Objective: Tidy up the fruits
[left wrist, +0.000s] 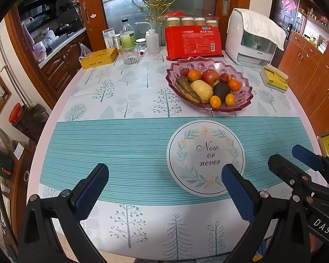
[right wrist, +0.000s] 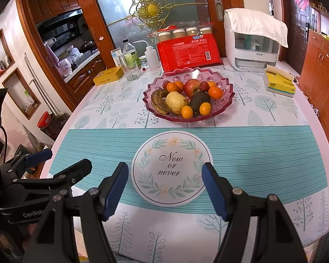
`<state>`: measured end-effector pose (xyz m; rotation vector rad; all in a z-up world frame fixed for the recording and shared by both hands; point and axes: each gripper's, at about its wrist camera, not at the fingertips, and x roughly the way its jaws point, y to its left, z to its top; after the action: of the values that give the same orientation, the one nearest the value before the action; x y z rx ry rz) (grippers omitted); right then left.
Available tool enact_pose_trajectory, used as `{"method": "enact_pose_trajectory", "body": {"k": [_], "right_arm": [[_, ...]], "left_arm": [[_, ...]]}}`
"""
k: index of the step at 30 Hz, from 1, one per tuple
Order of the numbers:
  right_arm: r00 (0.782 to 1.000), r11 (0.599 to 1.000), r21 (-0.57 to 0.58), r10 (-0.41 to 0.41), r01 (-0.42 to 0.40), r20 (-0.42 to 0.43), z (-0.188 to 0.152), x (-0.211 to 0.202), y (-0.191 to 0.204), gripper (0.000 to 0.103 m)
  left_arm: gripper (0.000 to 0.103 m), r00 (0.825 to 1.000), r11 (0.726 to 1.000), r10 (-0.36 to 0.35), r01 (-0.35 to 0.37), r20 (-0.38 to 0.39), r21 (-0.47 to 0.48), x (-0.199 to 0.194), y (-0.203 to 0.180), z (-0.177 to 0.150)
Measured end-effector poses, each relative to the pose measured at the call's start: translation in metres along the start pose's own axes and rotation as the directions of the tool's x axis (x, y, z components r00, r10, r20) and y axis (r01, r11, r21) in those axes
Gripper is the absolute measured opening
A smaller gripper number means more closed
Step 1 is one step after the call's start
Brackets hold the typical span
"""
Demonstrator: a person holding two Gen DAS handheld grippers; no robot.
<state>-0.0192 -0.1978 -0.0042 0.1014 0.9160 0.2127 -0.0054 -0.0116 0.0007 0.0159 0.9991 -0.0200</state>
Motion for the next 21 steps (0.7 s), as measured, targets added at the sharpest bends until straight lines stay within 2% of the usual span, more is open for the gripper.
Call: {"method": "enact_pose_trajectory", "body": {"k": [21], "right_arm": [[1.000, 1.000, 0.002, 0.002, -0.002, -0.003, -0.0013, 0.0006, 0.0017, 0.070]], "left_arm": [[0.102, 1.000, 1.000, -0.001, 0.001, -0.006, -0.002, 0.0014, 0.0026, -0.0015]]}}
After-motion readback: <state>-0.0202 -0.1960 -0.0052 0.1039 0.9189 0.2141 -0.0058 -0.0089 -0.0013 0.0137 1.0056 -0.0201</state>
